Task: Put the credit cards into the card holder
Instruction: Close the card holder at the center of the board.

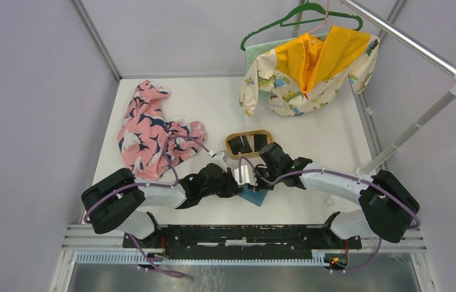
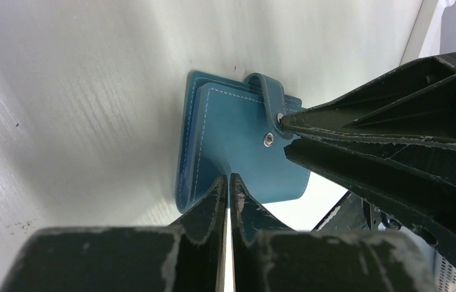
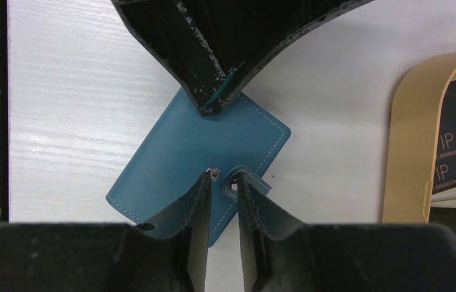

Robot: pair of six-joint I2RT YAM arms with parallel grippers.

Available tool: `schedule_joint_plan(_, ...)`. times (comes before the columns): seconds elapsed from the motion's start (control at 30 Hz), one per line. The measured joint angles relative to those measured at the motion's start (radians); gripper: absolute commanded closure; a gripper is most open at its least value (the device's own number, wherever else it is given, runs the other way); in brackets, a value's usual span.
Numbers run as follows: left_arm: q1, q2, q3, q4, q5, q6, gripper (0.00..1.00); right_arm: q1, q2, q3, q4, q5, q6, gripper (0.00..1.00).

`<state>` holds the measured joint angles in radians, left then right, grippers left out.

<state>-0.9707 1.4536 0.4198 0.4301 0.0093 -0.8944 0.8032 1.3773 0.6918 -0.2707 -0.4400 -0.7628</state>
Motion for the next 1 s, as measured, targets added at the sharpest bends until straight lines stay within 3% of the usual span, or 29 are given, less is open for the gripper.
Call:
schedule_joint_plan(0.33,0.0,0.022,0.013,0.012,0.001,0.0,0.92,0.0,-0.003,0.0,0.0,0.035,0.009,0.99)
schedule_joint_plan(1.0,0.0,0.103,0.039,0.093,0.026,-0.001,0.98,-0.035,-0.003,-0.029,0.0,-0.047,0.065,1.0)
